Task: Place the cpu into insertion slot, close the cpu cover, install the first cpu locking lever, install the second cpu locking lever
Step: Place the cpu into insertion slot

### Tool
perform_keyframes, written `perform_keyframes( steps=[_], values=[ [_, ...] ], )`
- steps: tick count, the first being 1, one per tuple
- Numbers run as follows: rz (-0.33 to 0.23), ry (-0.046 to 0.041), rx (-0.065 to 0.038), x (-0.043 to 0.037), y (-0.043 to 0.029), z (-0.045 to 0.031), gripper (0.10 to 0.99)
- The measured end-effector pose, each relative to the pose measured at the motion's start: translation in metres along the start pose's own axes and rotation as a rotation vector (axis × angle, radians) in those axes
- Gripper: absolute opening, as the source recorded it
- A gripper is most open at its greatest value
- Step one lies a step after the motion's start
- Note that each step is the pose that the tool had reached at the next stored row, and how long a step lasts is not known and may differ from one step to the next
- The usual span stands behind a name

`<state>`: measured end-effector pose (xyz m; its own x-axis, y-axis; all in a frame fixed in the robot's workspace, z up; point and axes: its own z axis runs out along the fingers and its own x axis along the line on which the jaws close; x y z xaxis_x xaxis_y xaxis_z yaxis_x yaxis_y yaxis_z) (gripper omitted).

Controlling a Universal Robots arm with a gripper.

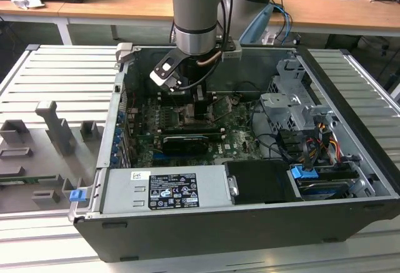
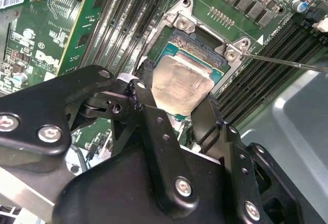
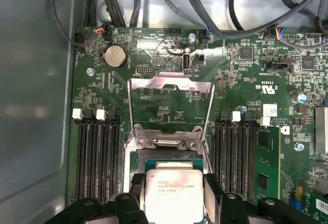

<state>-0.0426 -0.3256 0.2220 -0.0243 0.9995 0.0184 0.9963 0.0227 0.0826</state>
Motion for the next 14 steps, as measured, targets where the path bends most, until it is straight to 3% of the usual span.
perform_keyframes(
  steps=[14],
  values=[
    [0.026, -0.0022, -0.001, 0.0017, -0.0036, 0.0105, 0.541]
  ],
)
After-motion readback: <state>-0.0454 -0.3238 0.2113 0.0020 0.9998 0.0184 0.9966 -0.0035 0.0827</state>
